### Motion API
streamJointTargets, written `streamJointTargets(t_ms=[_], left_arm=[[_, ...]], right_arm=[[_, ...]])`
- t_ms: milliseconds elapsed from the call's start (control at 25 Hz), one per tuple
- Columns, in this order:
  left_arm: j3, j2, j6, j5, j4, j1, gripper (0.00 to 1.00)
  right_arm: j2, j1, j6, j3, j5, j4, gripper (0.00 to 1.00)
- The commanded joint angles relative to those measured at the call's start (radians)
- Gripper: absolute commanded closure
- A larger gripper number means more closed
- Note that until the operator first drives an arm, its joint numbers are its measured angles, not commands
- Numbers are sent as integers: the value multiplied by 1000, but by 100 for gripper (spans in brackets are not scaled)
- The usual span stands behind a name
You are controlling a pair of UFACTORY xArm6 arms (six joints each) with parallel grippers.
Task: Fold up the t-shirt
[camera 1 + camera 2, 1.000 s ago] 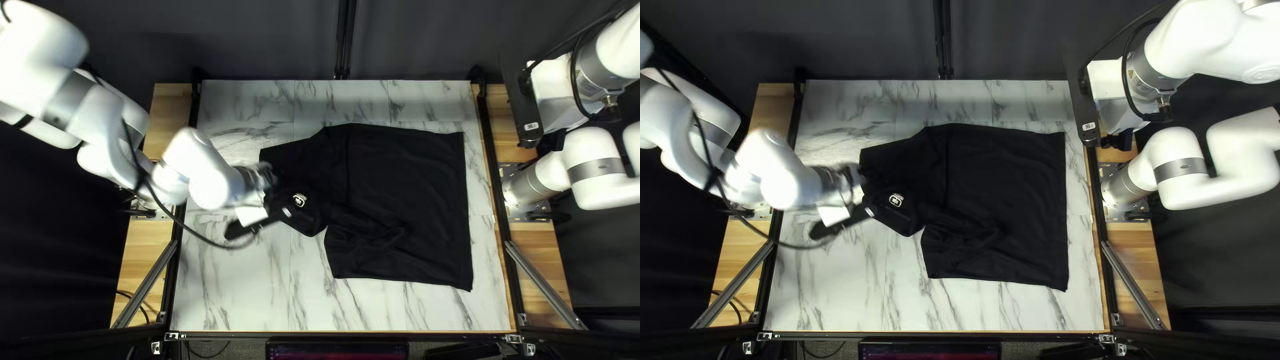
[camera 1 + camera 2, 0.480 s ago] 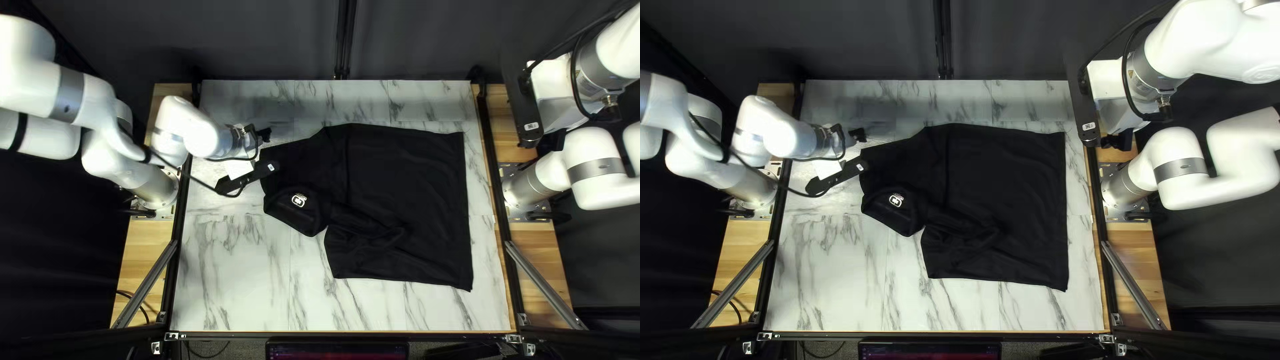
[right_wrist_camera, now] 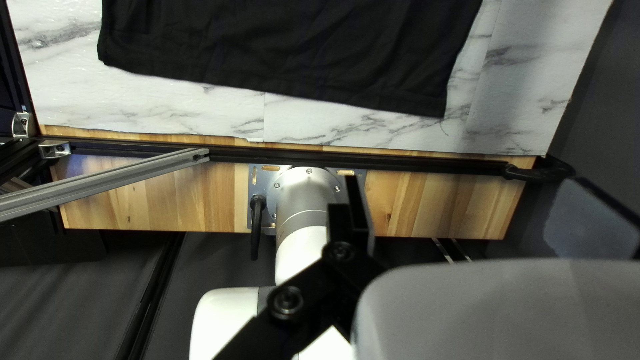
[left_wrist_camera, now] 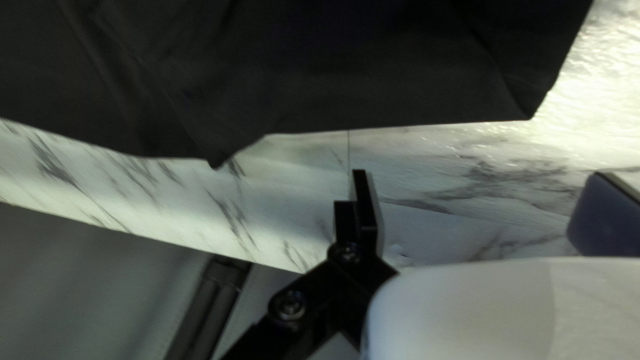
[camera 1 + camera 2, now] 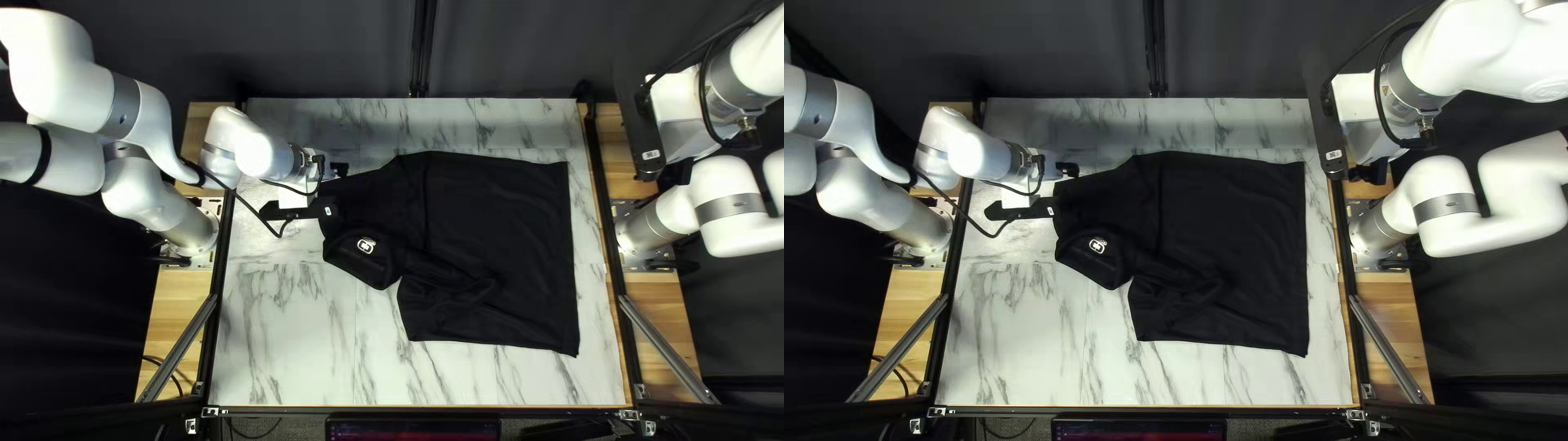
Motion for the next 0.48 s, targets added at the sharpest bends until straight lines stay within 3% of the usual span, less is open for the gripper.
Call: streamJointTargets(t_ms=[40, 200, 360, 480], left_arm=[[-10, 12, -35, 15, -21, -22, 0], [-32, 32, 8, 45, -106, -55, 0], [-64, 67, 122, 68, -250, -85, 0], [-93, 55, 187, 135, -407, -139, 0]], right_arm=[[0, 0, 0, 0, 0, 0, 0], [0, 0, 0, 0, 0, 0, 0], [0, 0, 0, 0, 0, 0, 0], [0, 0, 0, 0, 0, 0, 0]])
